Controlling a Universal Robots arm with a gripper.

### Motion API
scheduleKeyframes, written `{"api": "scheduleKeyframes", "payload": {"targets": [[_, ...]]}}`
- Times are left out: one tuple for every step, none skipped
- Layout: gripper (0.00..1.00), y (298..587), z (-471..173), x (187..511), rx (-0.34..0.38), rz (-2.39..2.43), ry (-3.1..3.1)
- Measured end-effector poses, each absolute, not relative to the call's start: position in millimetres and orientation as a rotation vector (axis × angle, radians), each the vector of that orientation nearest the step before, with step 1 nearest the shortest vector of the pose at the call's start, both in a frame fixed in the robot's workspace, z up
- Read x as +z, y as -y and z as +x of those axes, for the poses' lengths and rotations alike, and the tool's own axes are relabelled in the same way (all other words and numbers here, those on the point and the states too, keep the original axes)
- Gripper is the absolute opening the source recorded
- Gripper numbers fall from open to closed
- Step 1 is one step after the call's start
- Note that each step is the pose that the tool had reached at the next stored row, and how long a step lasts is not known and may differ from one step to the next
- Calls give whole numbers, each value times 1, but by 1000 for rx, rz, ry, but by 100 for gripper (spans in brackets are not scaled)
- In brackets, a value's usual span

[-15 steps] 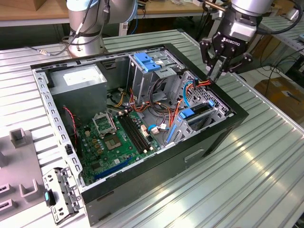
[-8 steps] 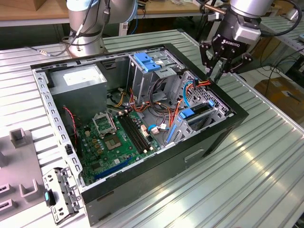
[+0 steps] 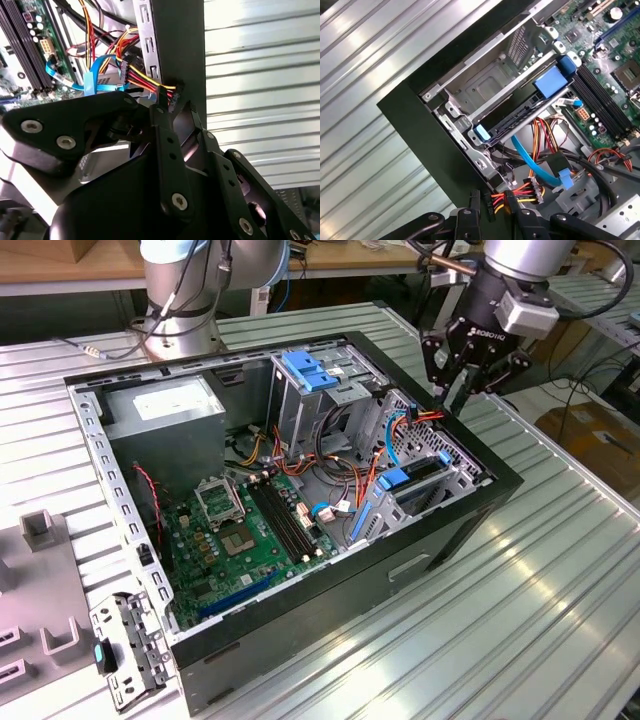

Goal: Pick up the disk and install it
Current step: 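Insert the first disk wire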

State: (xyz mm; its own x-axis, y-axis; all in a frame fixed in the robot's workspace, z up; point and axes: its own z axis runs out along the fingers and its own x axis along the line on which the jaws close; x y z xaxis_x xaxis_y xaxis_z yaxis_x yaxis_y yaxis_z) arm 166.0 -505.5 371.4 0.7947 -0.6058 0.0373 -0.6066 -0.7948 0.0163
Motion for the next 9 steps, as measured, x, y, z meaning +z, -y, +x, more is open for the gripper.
{"api": "scheduleKeyframes", "payload": {"targets": [[33, 505, 166, 371, 47, 2955, 983], [33, 503, 167, 370, 47, 2957, 977], [33, 501, 167, 369, 48, 2960, 968], [33, 499, 167, 368, 48, 2965, 952], [33, 499, 167, 367, 48, 2969, 942], [33, 499, 167, 366, 48, 2971, 934], [33, 499, 167, 364, 49, 2972, 928], [33, 499, 168, 363, 50, 2971, 924], [33, 499, 168, 363, 50, 2971, 922]]}}
